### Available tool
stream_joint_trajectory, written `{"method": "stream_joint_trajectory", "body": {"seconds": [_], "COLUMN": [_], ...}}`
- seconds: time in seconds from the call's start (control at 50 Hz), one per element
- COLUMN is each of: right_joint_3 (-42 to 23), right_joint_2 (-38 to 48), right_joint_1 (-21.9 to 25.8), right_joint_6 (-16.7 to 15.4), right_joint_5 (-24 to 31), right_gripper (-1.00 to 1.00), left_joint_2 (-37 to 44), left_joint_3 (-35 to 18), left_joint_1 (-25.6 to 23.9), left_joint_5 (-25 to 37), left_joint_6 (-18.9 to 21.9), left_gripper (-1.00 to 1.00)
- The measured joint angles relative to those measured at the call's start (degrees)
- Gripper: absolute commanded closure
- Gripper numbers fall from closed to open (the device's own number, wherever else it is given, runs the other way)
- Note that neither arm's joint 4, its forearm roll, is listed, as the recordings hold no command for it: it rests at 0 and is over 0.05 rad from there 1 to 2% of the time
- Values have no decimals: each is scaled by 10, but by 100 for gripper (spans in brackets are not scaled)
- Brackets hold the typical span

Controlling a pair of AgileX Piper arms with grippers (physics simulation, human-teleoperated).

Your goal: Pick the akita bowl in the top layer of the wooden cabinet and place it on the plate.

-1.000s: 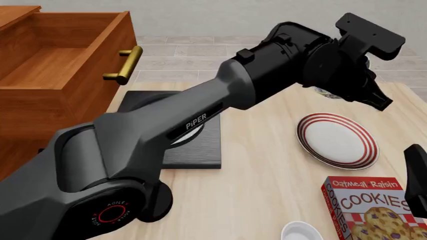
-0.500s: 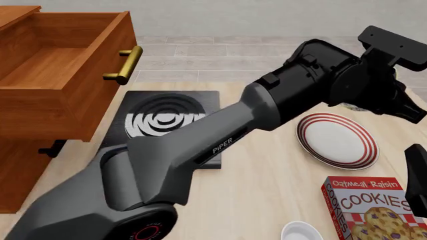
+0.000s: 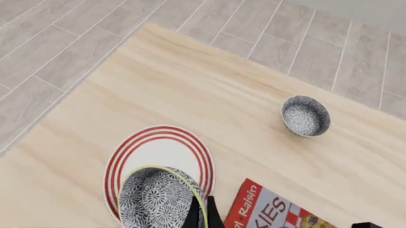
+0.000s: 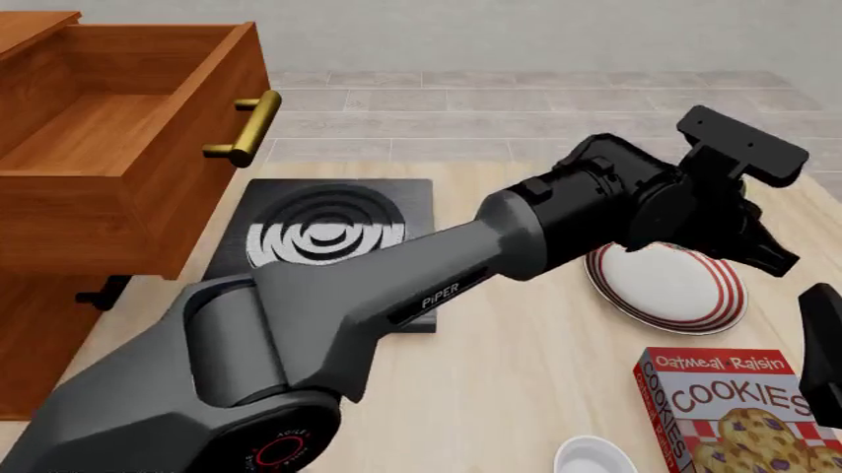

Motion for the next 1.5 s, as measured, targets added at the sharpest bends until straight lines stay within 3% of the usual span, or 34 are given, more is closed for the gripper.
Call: {"method": "stream_joint_trajectory", "body": {"seconds": [0.44, 1.5], "right_joint_3": [2, 3], "right_joint_2": [0, 0], "right_joint_1": [0, 0], "right_joint_6": [9, 24], "right_joint_5": [-2, 0], "right_gripper": [-100, -100], "left_joint_2": [41, 202], "left_joint_3": [-6, -201], "left_joint_1": [14, 28], "left_joint_5": [-13, 61], "left_joint_6": [14, 45], "left_gripper": [100, 100]}}
